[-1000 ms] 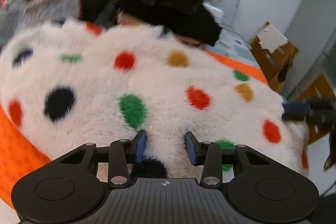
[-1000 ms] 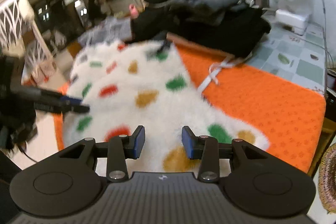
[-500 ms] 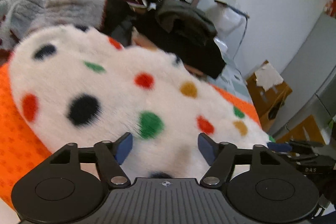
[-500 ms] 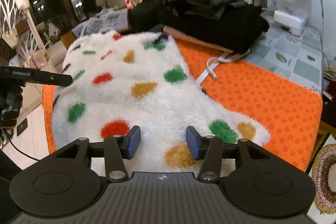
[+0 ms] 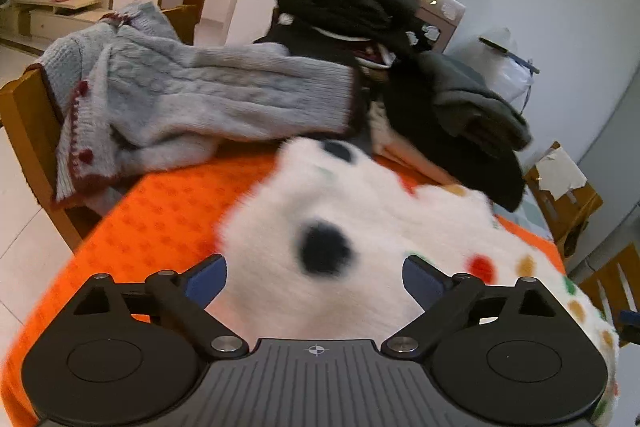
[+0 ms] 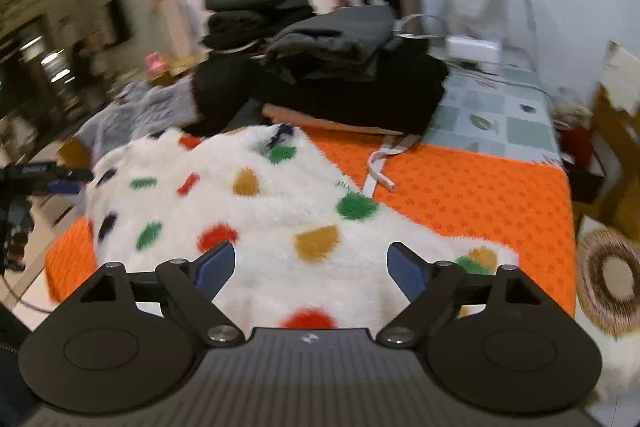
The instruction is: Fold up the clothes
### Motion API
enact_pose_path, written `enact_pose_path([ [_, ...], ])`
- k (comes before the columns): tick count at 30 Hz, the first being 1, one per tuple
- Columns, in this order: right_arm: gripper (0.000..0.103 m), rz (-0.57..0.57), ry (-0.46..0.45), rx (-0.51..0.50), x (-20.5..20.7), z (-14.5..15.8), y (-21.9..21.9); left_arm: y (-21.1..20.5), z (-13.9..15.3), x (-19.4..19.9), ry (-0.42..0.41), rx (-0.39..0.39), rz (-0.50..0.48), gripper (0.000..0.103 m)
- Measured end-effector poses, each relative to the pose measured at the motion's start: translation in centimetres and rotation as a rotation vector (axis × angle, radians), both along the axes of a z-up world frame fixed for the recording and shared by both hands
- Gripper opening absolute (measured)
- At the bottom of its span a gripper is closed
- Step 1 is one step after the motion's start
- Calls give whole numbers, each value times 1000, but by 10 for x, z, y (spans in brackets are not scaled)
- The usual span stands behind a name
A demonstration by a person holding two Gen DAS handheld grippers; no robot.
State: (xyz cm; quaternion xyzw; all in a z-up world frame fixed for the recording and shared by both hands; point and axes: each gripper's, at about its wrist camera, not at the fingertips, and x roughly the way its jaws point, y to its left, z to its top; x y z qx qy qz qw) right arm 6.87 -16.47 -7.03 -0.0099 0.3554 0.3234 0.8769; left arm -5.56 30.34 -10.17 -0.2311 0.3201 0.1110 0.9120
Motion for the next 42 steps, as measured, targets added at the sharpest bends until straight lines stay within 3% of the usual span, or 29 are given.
enact_pose_path([
  [8, 89, -152, 22, 69, -36, -2, 75, 66, -40, 16, 48, -185, -130, 100],
  [11, 89, -138, 10, 69, -47, 2, 107, 71, -51, 24, 79, -219, -193, 100],
  [19, 95, 39, -6, -30, -55, 13, 182, 78, -74, 37, 46, -356, -284, 99],
  [21, 96, 79, -13, -51, -57, 15, 197, 80, -81, 41, 58, -411, -307, 88],
  [23, 96, 126, -22, -76, -56, 18, 212, 83, -82, 44, 48, -465, -354, 39],
  [25, 97, 175, -47, -108, -55, 20, 229, 82, -75, 47, 28, -473, -390, 23],
  [31, 101, 293, -122, -195, -58, 21, 275, 75, -37, 56, -35, -435, -454, 18],
  [35, 102, 354, -178, -256, -64, 15, 307, 69, -20, 66, -15, -431, -467, 18],
  [42, 102, 426, -330, -469, -78, -16, 371, 67, 2, 78, -33, -464, -509, 18],
])
